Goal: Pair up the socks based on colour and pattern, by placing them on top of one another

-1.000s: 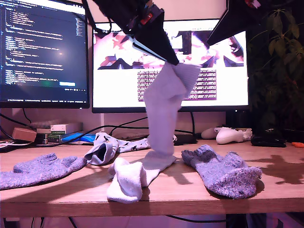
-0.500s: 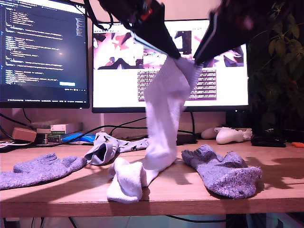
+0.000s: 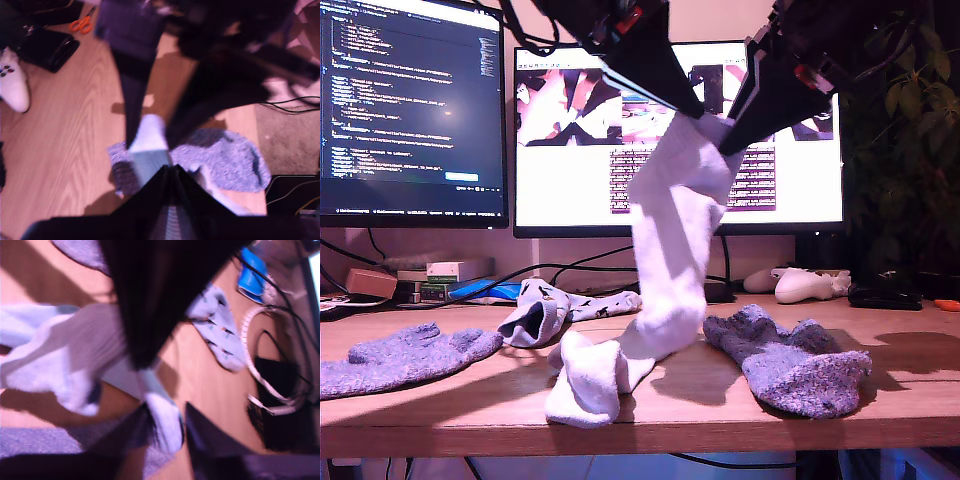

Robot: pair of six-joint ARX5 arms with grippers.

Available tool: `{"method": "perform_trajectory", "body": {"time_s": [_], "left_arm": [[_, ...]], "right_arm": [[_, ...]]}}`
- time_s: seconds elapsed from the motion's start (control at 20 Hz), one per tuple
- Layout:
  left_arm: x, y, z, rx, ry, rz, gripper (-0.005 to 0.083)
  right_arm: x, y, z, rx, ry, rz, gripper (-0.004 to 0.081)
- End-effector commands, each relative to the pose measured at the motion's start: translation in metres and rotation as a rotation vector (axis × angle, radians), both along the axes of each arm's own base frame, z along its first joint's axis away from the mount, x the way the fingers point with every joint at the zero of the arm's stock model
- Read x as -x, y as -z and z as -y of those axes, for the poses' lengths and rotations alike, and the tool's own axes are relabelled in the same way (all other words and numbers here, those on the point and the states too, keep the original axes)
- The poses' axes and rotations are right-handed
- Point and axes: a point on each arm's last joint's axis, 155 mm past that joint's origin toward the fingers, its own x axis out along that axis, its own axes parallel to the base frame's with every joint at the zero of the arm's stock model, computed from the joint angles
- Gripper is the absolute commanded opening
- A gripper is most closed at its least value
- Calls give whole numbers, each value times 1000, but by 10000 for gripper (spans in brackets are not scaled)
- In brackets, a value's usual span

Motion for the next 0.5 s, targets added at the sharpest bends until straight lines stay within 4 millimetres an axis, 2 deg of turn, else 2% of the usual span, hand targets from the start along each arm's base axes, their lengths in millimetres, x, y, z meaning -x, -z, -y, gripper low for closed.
{"method": "perform_trajectory", "body": {"time_s": [0.0, 0.05, 0.2, 0.45], "left_arm": [[3, -7, 0, 15, 0, 6, -8], [2, -7, 0, 15, -5, 2, 7], [-9, -5, -14, -17, -99, -21, 130], [-35, -1, -50, -67, -327, -66, 132]], "right_arm": [[-3, 5, 1, 18, 10, 5, -13], [-6, 4, 3, 26, 25, 20, -12], [-15, 4, 12, 63, 75, 51, -12], [-14, 8, 23, 125, 122, 33, -12]]}}
